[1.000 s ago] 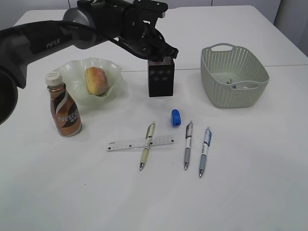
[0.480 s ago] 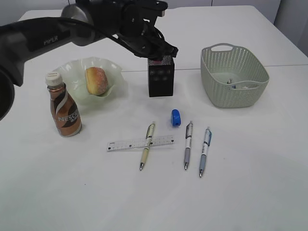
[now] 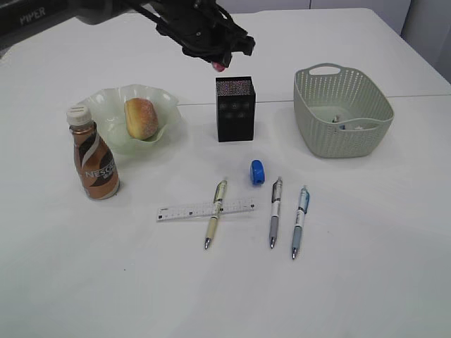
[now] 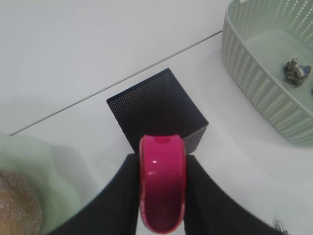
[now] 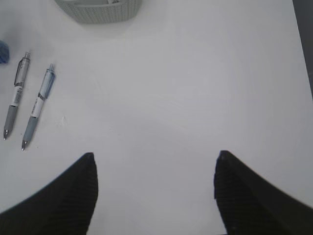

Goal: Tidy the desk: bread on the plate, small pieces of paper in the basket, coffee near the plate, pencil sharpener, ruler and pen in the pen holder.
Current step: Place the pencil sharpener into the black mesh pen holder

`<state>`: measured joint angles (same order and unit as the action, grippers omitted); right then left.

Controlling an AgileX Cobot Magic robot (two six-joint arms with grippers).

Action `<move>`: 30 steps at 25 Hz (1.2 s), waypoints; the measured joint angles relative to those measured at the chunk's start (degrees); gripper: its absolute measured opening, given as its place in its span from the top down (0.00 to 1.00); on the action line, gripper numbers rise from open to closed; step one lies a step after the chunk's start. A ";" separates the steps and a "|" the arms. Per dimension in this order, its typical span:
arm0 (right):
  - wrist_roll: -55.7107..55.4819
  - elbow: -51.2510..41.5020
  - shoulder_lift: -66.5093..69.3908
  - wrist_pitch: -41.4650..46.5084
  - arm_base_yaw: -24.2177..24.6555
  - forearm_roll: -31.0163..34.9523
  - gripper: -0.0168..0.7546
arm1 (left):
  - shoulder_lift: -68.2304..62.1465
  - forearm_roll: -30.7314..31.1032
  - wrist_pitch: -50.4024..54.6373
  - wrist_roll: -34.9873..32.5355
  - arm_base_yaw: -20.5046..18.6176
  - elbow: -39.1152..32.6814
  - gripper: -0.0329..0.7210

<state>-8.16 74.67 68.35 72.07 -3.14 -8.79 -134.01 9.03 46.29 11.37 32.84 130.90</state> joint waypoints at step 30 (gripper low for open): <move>0.00 0.00 0.00 -0.20 0.00 0.00 0.23 | 10.04 0.52 -7.02 -2.32 0.00 0.00 0.73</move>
<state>-8.16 74.67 68.35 71.88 -3.14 -8.79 -123.97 9.55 39.27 9.04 32.84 130.90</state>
